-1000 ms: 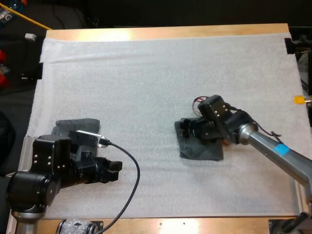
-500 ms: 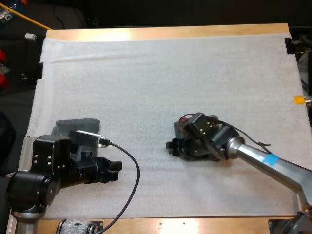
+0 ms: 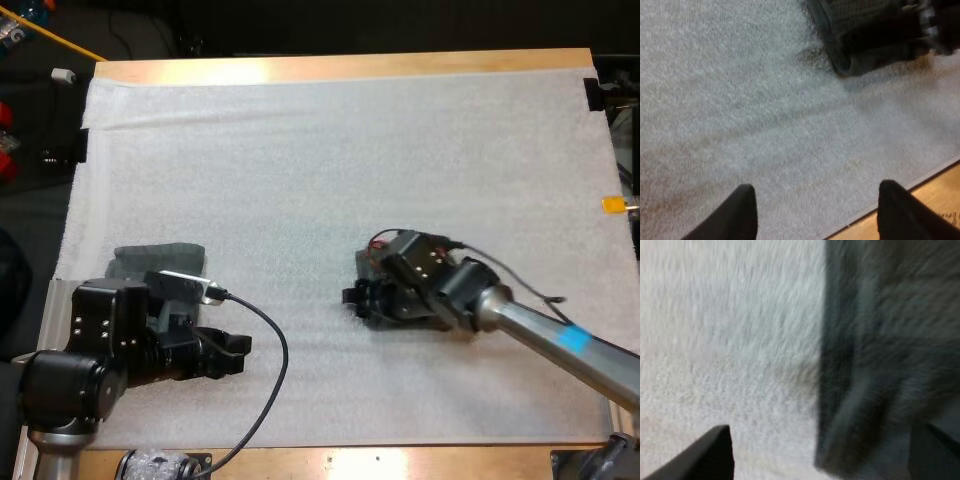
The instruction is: Pick towel from pile, fold and stack
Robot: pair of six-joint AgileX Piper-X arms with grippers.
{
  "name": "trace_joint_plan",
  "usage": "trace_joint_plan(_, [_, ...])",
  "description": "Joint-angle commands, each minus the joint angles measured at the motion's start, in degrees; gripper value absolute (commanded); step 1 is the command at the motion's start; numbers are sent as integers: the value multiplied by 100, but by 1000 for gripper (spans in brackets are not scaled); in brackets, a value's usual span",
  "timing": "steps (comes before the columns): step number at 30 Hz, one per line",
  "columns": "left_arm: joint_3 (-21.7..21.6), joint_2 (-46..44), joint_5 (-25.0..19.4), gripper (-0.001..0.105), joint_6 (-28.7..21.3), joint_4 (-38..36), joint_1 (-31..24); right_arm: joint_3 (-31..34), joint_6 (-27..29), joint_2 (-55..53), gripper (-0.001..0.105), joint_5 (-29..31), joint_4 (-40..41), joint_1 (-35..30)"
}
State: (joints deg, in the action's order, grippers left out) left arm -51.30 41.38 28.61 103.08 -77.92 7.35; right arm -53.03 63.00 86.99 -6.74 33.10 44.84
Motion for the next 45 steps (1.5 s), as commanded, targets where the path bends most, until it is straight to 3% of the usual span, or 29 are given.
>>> trace_joint_plan(1, [16,-19,-52,52,-13,-29,29,-14,218,-255,70,222,255,12])
trace_joint_plan(11, [15,-19,-8,52,-13,42,29,-14,798,-2008,70,826,1704,12])
trace_joint_plan(19, [15,-19,82,52,-13,67,29,-14,773,-3808,70,716,2559,12])
trace_joint_plan(27, [15,-19,82,52,-13,120,29,-14,439,-5166,70,484,2839,12])
trace_joint_plan(31, [15,-19,127,54,-13,297,29,-14,441,-5450,70,555,2939,12])
trace_joint_plan(36, [15,56,501,72,276,912,29,-14,441,-5471,70,563,3018,12])
trace_joint_plan(45, [15,835,880,71,850,1611,29,-14,441,-5468,70,563,3196,12])
